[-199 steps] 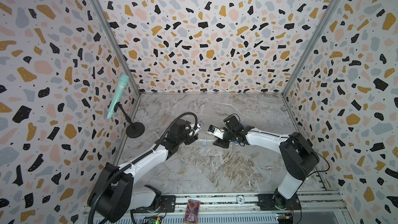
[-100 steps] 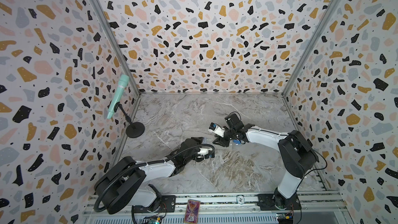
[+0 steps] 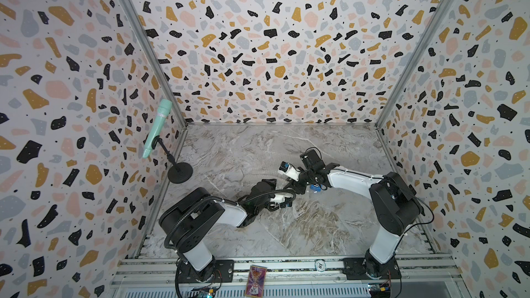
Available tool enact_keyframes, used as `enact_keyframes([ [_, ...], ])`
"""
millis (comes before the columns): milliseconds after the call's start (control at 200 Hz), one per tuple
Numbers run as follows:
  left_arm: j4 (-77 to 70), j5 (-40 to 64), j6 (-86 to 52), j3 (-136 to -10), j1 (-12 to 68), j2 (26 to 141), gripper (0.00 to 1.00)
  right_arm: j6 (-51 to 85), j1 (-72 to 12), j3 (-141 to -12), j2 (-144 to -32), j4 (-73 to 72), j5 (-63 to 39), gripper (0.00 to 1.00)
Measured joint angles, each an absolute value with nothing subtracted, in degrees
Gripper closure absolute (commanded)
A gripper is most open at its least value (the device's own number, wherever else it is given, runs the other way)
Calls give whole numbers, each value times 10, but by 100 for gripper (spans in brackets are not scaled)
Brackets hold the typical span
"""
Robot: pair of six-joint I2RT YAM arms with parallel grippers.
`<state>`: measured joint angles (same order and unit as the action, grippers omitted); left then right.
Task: Wrap wine bottles in bubble wrap
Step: Wrap the wine bottle in bubble wrap.
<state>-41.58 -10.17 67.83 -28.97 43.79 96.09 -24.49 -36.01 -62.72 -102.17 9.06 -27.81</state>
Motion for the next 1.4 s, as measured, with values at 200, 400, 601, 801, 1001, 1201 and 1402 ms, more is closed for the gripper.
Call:
enact_keyframes([
  [200, -424, -105, 684, -303, 439, 983, 36, -244, -359, -632, -1024, 96, -280, 51],
  [400, -427, -106, 690, -307, 443, 989, 57, -223, -345, -630, -1017, 104, -286, 38],
  [601, -425, -111, 689, -307, 445, 988, 66, -149, -279, -613, -953, 95, -310, 34],
  [801, -399, -131, 677, -307, 457, 974, 71, -74, -234, -672, -952, 109, -257, 37],
  [1001, -335, -169, 642, -307, 486, 941, 75, -20, -281, -824, -1106, 213, -133, 40],
  [1201, -250, -179, 607, -307, 501, 896, 81, 3, -330, -843, -1186, 274, -79, 55],
  [1402, -150, -163, 591, -329, 503, 862, 86, 4, -340, -855, -1201, 265, -94, 68],
])
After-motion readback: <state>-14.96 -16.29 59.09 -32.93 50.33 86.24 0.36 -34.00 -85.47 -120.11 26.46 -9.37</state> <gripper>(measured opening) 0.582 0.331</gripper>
